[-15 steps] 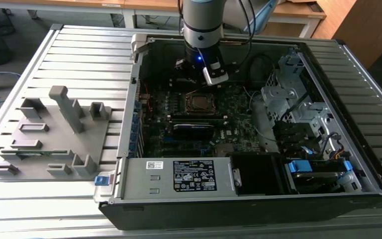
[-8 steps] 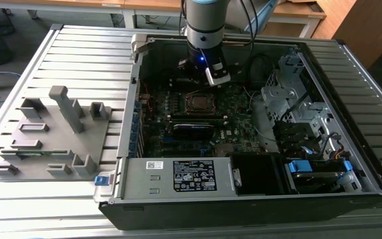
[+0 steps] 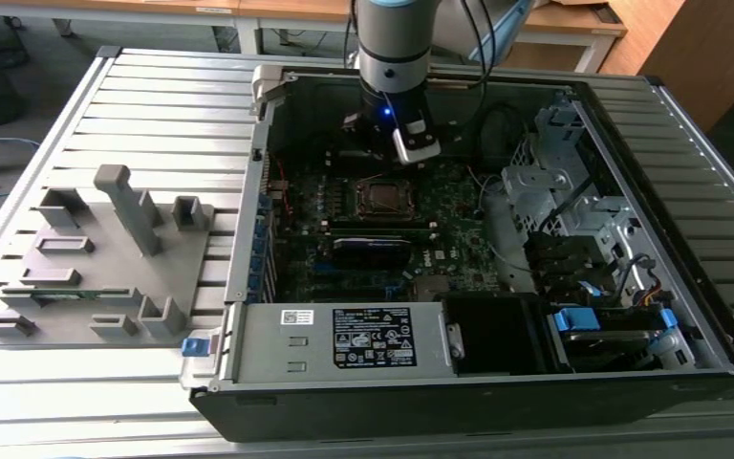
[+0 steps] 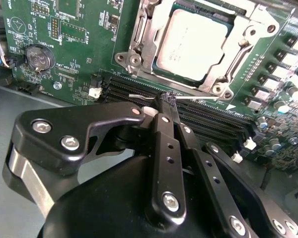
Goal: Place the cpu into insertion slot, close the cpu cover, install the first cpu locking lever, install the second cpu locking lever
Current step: 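Install the first cpu locking lever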
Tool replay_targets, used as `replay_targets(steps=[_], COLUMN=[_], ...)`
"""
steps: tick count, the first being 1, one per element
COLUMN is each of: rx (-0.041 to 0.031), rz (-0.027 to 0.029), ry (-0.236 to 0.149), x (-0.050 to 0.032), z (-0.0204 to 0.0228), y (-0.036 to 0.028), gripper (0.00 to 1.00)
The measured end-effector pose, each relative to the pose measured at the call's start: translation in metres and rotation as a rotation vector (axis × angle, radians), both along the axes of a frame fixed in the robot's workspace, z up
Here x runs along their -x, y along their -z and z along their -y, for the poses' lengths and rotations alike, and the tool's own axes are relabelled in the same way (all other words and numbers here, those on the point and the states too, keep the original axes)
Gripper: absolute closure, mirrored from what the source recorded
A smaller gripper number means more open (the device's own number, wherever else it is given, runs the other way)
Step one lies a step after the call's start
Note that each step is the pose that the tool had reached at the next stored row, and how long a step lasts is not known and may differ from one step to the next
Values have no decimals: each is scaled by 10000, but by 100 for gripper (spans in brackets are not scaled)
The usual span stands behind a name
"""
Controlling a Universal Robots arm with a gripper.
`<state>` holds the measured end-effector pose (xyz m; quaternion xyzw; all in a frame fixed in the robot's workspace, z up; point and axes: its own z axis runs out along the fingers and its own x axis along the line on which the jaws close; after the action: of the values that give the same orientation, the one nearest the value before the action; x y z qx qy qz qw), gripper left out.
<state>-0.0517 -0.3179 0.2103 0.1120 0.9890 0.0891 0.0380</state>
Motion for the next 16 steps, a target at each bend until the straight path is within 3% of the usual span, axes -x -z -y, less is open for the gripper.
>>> replay_targets(steps=[16], rx=[3], rz=[0], ry=[668], x=[0], z=[-16], y=[41], gripper=[89])
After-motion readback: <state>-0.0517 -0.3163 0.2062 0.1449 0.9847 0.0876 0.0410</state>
